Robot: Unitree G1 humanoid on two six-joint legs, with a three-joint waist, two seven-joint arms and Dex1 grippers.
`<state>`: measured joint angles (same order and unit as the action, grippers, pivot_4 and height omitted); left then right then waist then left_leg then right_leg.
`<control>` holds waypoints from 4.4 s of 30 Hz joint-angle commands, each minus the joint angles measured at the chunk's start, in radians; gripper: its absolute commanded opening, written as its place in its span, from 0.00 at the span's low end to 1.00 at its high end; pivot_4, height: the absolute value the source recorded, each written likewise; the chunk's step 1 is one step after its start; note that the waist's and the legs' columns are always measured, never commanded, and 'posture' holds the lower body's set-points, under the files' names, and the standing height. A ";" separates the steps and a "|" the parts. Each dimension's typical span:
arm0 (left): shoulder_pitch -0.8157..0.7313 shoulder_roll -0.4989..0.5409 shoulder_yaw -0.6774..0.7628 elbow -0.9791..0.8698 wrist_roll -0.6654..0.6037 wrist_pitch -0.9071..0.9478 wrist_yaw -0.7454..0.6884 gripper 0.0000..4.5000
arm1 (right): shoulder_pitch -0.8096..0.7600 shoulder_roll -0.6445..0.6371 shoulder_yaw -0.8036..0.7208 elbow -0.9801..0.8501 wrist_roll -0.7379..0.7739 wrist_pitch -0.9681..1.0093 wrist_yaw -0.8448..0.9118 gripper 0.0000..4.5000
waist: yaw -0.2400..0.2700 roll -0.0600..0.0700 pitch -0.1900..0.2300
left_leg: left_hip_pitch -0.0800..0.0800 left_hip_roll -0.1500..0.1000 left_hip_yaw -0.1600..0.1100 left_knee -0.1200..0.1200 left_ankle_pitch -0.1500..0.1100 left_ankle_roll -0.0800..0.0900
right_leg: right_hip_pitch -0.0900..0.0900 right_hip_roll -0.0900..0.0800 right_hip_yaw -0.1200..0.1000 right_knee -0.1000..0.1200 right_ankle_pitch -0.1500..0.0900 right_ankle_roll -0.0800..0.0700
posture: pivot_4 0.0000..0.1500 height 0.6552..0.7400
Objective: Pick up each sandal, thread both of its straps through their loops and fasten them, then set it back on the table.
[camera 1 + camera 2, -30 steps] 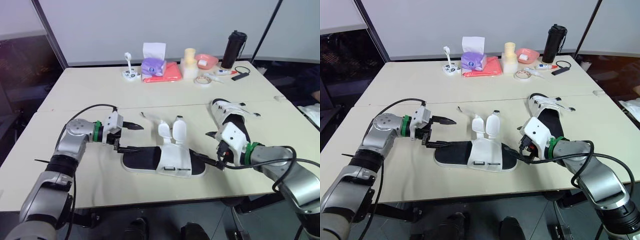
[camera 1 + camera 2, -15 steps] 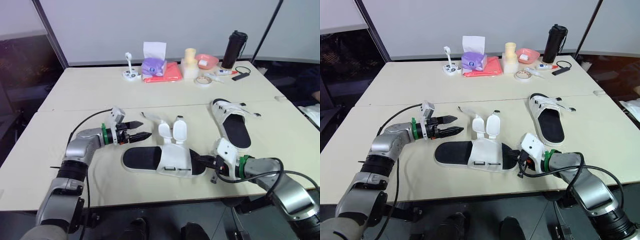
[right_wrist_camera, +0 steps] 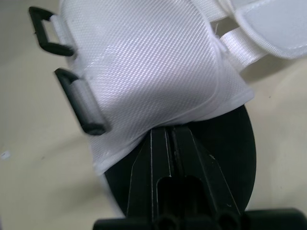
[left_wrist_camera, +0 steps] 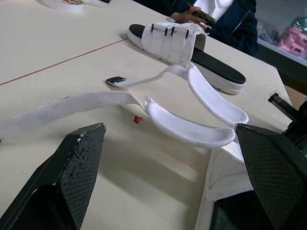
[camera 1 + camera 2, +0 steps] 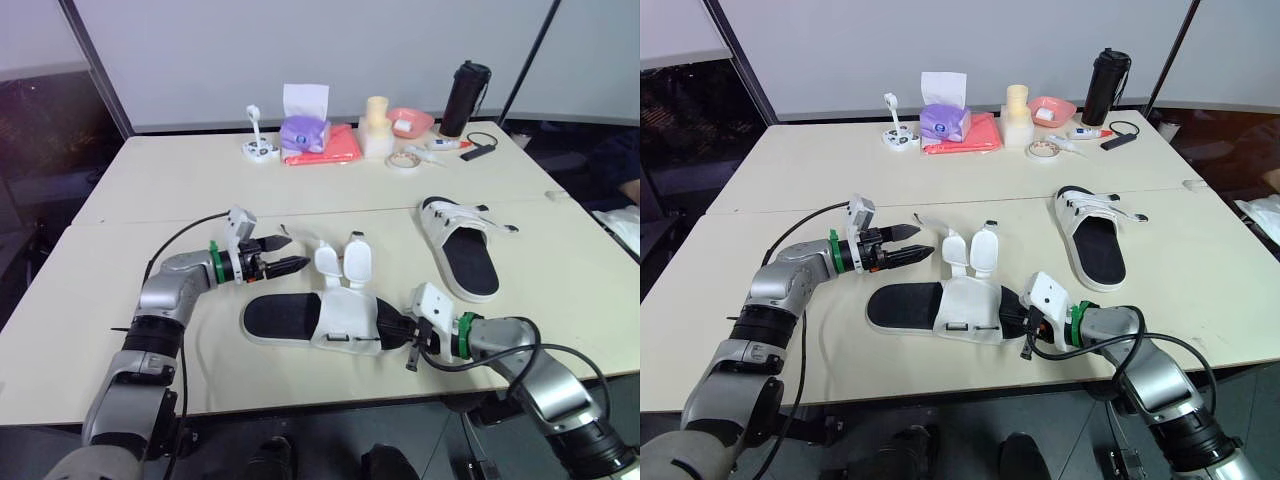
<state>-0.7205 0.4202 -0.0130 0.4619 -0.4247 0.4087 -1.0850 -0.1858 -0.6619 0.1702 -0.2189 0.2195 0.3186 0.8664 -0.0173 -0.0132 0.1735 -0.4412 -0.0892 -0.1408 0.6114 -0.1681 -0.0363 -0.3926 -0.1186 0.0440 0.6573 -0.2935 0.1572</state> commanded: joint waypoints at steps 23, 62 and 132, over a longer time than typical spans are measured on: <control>-0.071 -0.021 0.061 0.108 -0.034 0.261 0.094 1.00 | -0.042 0.112 0.089 0.282 -0.109 -0.201 0.117 0.01 | -0.023 -0.004 -0.003 | 0.026 0.001 0.000 -0.016 0.000 -0.001 | 0.021 0.001 0.002 -0.009 -0.001 0.000 | 1.00 0.93; -0.481 -0.269 0.464 0.676 -0.175 0.246 0.368 0.01 | 0.015 0.070 0.095 0.206 -0.136 -0.173 0.095 0.00 | 0.000 -0.007 -0.004 | 0.025 -0.001 0.003 -0.017 -0.001 -0.002 | 0.021 -0.001 0.001 -0.012 -0.002 0.002 | 1.00 0.93; 0.180 0.053 -0.290 -0.698 0.012 0.070 0.045 0.99 | -0.137 0.059 0.174 0.423 -0.201 -0.298 0.230 0.00 | 0.003 -0.007 -0.007 | 0.033 0.009 0.004 -0.020 -0.009 -0.003 | 0.032 0.002 0.001 -0.027 -0.005 -0.008 | 1.00 0.93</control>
<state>-0.5202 0.4735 -0.2820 -0.2396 -0.4617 0.5690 -1.0145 -0.3596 -0.6062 0.2701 0.1218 0.0990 -0.0138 1.0943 -0.0147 -0.0206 0.1661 -0.4081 -0.0797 -0.1366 0.5916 -0.1773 -0.0400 -0.3601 -0.1168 0.0455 0.6301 -0.2994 0.1466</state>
